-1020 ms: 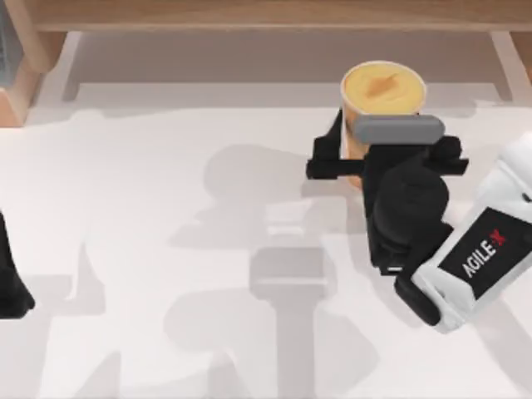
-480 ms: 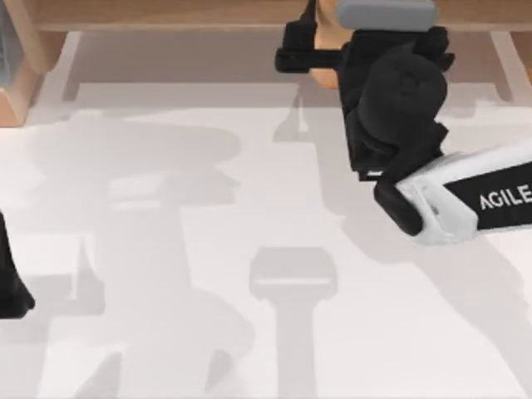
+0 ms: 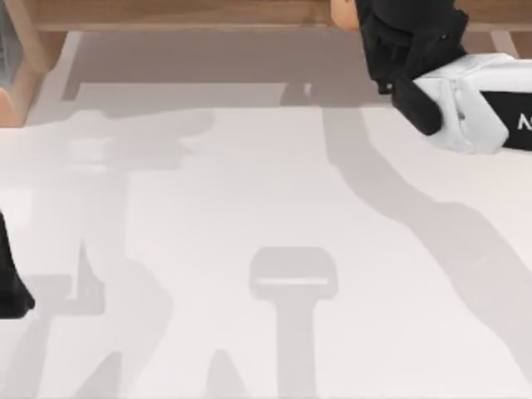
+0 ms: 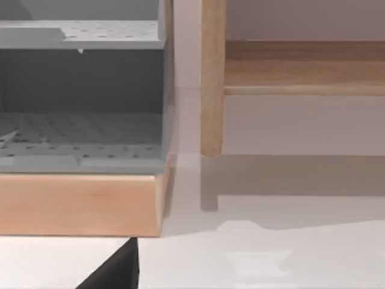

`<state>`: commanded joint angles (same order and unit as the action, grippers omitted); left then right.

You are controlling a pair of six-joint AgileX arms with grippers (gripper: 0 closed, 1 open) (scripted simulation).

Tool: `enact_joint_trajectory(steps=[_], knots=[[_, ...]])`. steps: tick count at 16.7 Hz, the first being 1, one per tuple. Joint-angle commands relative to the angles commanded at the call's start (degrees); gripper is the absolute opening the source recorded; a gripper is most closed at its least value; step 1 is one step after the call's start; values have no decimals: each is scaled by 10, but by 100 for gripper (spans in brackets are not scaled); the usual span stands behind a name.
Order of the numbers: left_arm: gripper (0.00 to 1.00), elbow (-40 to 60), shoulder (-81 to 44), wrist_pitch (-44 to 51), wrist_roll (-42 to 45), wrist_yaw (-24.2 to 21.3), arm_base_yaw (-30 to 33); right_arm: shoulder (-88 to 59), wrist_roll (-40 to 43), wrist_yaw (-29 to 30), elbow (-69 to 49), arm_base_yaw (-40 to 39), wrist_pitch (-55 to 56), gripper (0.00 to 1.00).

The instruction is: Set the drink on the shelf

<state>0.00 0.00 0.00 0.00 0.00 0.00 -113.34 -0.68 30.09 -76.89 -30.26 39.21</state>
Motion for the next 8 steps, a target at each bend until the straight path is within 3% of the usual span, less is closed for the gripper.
enact_joint_trajectory(steps=[8], knots=[[100, 0, 0, 0, 0, 0, 0, 0, 4, -7, -55, 28, -81, 0]])
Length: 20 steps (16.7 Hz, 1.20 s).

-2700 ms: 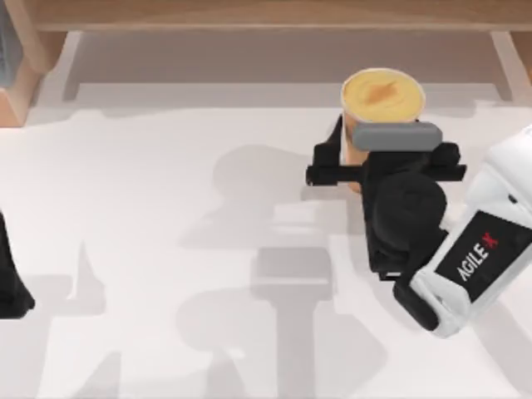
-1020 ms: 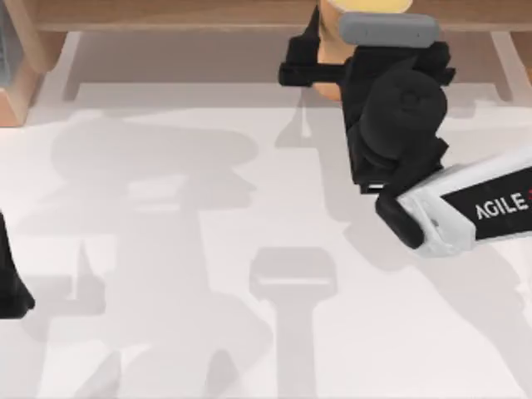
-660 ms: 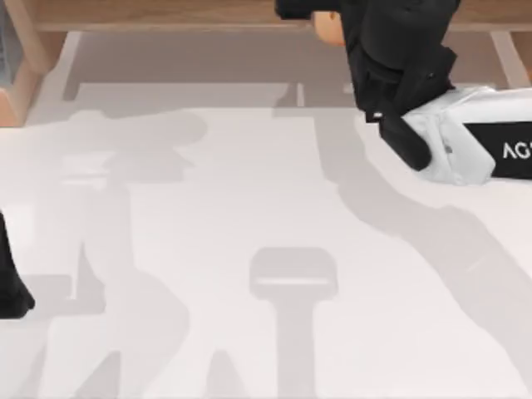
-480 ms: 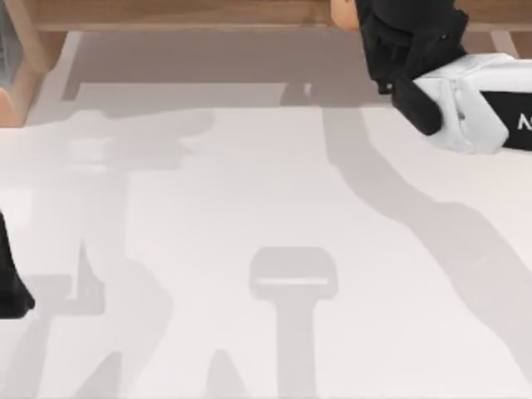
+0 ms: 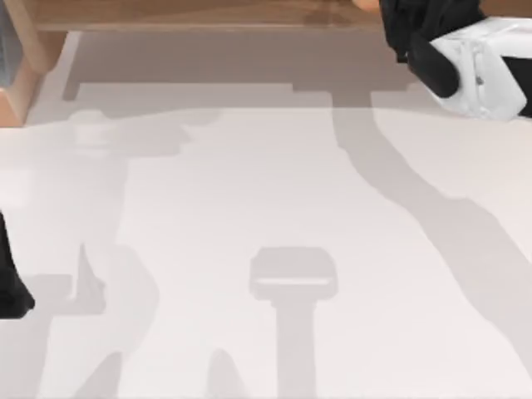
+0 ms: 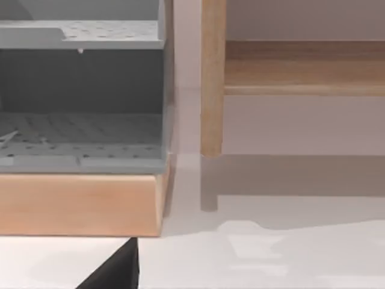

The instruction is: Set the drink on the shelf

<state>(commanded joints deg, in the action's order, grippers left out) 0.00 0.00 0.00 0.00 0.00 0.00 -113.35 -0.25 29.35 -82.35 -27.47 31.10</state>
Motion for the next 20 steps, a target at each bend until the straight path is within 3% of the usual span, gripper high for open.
enact_joint_trajectory(steps=[15, 20], knots=[[100, 0, 0, 0, 0, 0, 0, -96, 1, -23, -77, 24, 20, 0], [100, 0, 0, 0, 0, 0, 0, -96, 1, -23, -77, 24, 20, 38]])
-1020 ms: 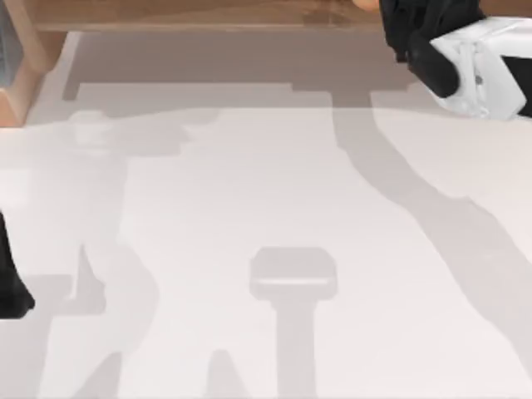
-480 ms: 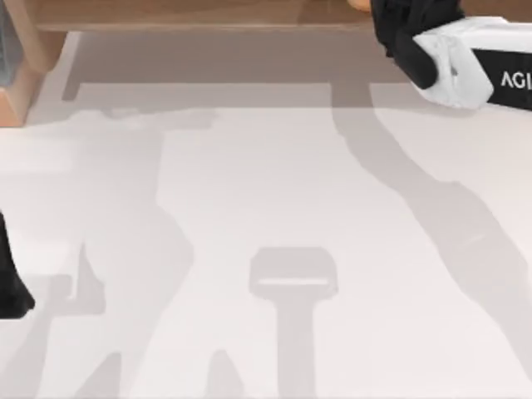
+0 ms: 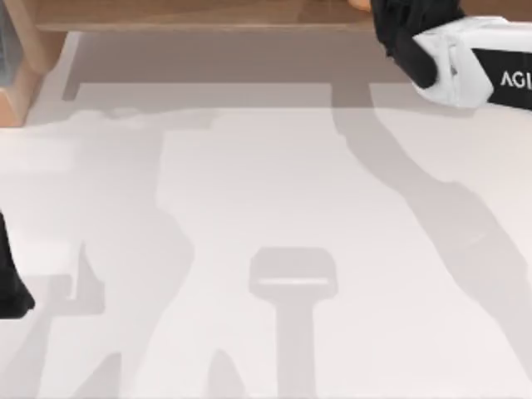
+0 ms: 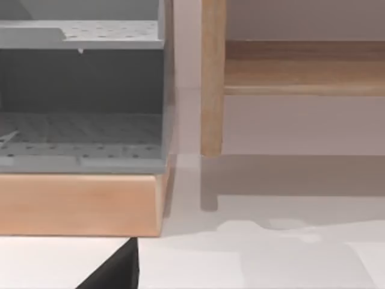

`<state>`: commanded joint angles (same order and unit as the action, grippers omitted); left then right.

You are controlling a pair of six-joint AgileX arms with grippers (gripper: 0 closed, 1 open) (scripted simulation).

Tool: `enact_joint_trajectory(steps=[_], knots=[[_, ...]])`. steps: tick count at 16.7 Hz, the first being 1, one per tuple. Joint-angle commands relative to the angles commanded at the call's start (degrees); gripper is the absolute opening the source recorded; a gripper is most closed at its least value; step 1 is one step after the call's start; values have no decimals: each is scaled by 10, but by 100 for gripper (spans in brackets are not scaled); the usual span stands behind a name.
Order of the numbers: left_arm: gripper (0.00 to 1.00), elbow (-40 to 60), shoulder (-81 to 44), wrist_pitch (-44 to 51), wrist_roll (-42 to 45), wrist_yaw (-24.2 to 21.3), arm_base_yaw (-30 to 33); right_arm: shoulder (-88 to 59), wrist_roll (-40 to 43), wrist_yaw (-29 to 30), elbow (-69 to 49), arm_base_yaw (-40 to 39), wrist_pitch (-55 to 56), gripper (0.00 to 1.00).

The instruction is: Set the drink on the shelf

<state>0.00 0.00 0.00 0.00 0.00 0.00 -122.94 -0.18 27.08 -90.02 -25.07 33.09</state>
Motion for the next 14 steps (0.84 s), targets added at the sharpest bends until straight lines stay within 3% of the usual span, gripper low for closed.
enact_joint_trajectory(steps=[8, 14], knots=[[100, 0, 0, 0, 0, 0, 0, 0, 0, 0, 0, 0, 0, 98], [100, 0, 0, 0, 0, 0, 0, 0, 0, 0, 0, 0, 0, 100]])
